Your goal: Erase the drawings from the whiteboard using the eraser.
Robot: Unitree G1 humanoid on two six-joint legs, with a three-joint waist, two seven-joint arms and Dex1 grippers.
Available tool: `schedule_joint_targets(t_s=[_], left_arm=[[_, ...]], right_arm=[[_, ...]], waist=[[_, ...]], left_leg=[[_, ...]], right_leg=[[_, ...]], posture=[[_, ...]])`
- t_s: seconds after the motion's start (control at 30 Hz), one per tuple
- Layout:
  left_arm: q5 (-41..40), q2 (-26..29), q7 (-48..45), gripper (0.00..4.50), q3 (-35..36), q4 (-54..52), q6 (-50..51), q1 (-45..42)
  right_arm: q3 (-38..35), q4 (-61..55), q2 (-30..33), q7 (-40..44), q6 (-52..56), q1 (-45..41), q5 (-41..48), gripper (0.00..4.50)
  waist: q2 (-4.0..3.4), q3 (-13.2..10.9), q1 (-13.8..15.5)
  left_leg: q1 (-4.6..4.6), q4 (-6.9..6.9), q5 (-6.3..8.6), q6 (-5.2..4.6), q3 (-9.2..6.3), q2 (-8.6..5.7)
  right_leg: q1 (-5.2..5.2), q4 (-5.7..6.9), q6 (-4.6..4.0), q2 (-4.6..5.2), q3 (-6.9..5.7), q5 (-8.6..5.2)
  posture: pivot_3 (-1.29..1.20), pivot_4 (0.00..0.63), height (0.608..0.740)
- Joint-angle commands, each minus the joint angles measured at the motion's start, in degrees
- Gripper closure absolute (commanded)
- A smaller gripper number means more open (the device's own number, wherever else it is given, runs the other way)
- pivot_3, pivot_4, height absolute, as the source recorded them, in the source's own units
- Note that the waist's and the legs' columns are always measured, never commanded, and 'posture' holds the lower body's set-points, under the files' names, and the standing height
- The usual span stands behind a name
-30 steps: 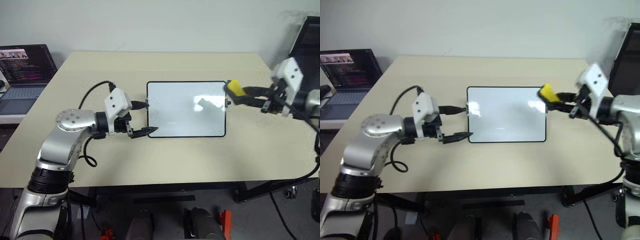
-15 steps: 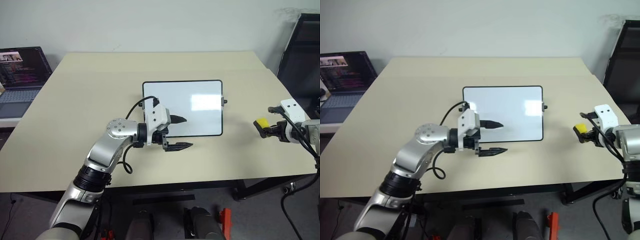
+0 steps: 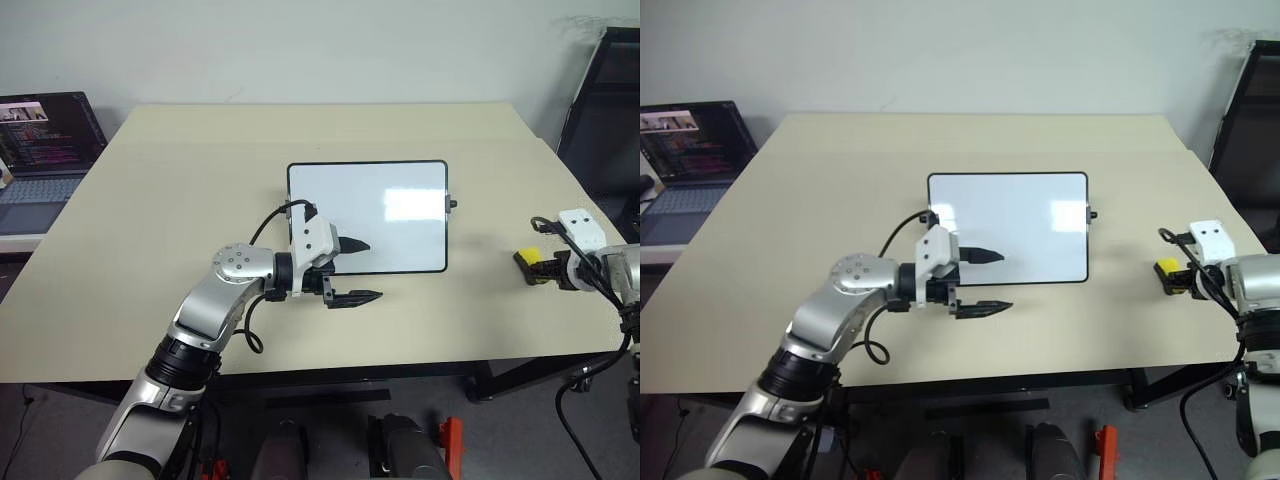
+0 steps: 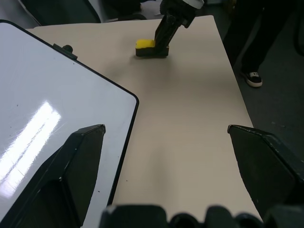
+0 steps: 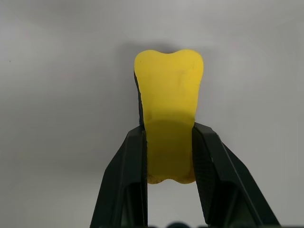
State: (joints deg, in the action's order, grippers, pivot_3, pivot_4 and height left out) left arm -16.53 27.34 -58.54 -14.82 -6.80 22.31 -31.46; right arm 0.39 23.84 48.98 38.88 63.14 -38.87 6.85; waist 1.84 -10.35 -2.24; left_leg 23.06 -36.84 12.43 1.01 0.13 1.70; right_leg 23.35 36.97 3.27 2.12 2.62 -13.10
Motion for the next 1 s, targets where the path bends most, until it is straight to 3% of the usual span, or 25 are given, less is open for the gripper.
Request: schedule_joint_targets(t_s=[0.03, 0.13, 0.3, 0.47, 0.5, 0.63, 0.73, 1.0], left_arm=[[-0.19, 0.42, 0.28, 0.0, 0.78, -2.7, -0.12, 0.07], [-0.33, 0.5, 0.39, 0.0, 0.74, -2.76, -0.06, 0.1], [-0.36, 0.39, 0.56, 0.0, 0.65, -2.79, 0.09, 0.0], [-0.37, 0.55, 0.6, 0.0, 0.75, -2.93, 0.22, 0.09], [-0.36, 0.58, 0.6, 0.0, 0.78, -2.92, 0.23, 0.1], [-0.59, 1.17, 0.63, 0.0, 1.58, -3.11, 0.43, 0.27], [-0.72, 2.05, 2.07, 0.0, 4.68, -1.57, -0.54, 0.51], [2.28, 0.36, 23.72, 0.0, 22.16, 9.3, -7.26, -2.54]], right_arm=[[-0.21, -0.31, 1.71, 0.73, -0.1, -1.2, -0.07, 3.54], [-0.04, -0.11, 1.8, 0.88, -0.18, -1.37, -0.16, 3.54], [-0.07, 0.31, 1.73, 0.64, 0.01, -1.62, -0.29, 2.03], [-0.15, 0.19, 2.08, 0.91, 0.39, -1.8, -0.1, 0.21], [-0.17, 0.13, 2.2, 1.0, 0.53, -1.94, -0.06, 0.06], [-1.09, -2.18, 3.27, 0.97, 1.45, -3.22, 0.27, 0.06], [-2.09, -5.96, 3.91, -2.24, -4.19, -4.08, -1.6, 0.06], [-13.05, -8.02, -10.51, -14.37, -33.37, 1.48, 1.13, 0.06]], waist=[[0.0, 0.0, 0.0], [0.0, 0.0, 0.0], [0.0, 0.0, 0.0], [0.0, 0.0, 0.0], [0.0, 0.0, 0.0], [-0.02, -0.01, -0.01], [-0.06, -0.04, -0.24], [-0.03, -0.05, -0.43]], left_leg=[[0.0, 0.0, 0.0, 0.0, 0.0, 0.0], [0.0, 0.0, 0.0, 0.0, -0.01, 0.0], [0.0, 0.0, 0.0, 0.0, -0.01, 0.0], [0.0, 0.0, 0.0, 0.0, -0.01, 0.0], [0.0, 0.0, 0.0, 0.0, -0.01, 0.0], [0.0, 0.0, 0.0, 0.0, -0.01, 0.0], [0.0, 0.02, 0.0, 0.0, 0.0, 0.0], [0.03, 0.08, 0.0, 0.0, -0.04, 0.03]], right_leg=[[0.0, 0.0, 0.0, 0.0, 0.0, 0.0], [0.0, 0.0, 0.0, 0.0, -0.01, 0.0], [0.0, 0.0, -0.01, 0.0, -0.01, -0.01], [0.0, 0.0, -0.01, 0.0, -0.01, -0.01], [0.0, 0.0, -0.01, 0.0, -0.01, -0.01], [0.0, 0.0, -0.01, 0.0, -0.01, -0.01], [0.03, 0.0, -0.03, 0.0, 0.0, -0.02], [0.04, -0.02, 0.1, -0.02, -0.04, 0.05]], posture=[[0.0, 0.15, 0.74], [0.0, 0.15, 0.74], [0.0, 0.15, 0.74], [0.0, 0.15, 0.74], [0.0, 0.15, 0.74], [0.0, 0.15, 0.74], [0.0, 0.15, 0.74], [0.0, 0.15, 0.74]])
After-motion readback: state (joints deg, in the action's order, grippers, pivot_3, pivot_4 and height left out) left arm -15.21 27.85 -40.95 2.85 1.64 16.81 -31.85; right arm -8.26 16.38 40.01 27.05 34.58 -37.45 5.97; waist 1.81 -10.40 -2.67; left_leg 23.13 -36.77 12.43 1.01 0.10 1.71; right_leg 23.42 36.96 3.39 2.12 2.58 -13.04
